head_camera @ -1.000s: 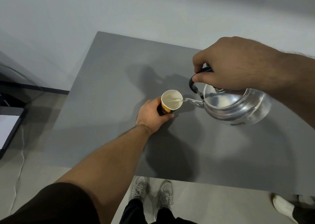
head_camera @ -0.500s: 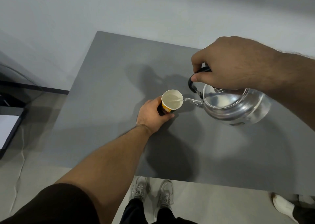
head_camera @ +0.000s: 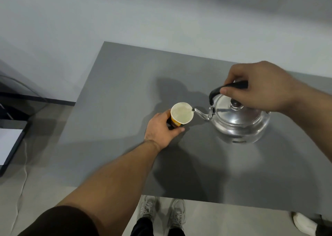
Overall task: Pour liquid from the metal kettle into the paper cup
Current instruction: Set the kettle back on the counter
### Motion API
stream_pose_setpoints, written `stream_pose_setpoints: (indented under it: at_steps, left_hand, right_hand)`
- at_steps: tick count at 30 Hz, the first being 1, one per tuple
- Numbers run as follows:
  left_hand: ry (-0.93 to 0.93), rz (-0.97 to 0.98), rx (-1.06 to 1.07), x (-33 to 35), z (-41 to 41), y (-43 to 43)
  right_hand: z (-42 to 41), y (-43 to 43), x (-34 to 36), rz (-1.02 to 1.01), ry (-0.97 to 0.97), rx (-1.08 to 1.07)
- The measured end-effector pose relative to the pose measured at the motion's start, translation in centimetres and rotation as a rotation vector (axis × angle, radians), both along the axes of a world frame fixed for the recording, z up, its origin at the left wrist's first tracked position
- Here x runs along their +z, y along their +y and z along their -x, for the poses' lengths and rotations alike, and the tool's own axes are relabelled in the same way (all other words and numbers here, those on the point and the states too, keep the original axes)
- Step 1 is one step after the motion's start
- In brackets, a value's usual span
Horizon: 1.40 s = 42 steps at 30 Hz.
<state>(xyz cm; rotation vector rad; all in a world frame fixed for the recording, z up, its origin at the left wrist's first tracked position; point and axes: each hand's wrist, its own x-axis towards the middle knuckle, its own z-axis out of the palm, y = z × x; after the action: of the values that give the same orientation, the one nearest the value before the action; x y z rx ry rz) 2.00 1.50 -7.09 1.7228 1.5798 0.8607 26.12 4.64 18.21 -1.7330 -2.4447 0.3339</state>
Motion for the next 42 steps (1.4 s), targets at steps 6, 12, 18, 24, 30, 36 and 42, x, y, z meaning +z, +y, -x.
stream_pose_setpoints:
  at_steps: [6,12,18,24,30,36,42]
  left_hand:
    - [0.009,0.008,0.005,-0.4,-0.1,0.2]
    - [0.009,0.003,0.035,-0.8,-0.1,0.1]
    - [0.019,-0.028,0.028,-0.8,-0.1,0.0]
    - [0.053,-0.023,0.030,-0.5,0.0,-0.1]
    - [0.067,-0.036,0.030,-0.8,0.0,-0.1]
    - [0.072,-0.068,0.010,-0.5,-0.1,-0.1]
    - [0.075,-0.091,-0.006,-0.4,-0.1,-0.1]
  right_hand:
    - [-3.6,0.7,-2.3,0.071,0.221,-0.142]
    - [-5.6,2.9,-4.4,0.032,0.410,-0.288]
    - [-6.0,7.0,-6.1,-0.040,0.513,-0.363]
    - [-6.0,11.7,-7.2,-0.063,0.573,-0.421]
    - [-6.0,16.2,-8.4,-0.091,0.590,-0.438]
    - [-6.2,19.4,-9.0,-0.095,0.564,-0.444]
    - [-6.6,21.3,-9.3,-0.093,0.558,-0.460]
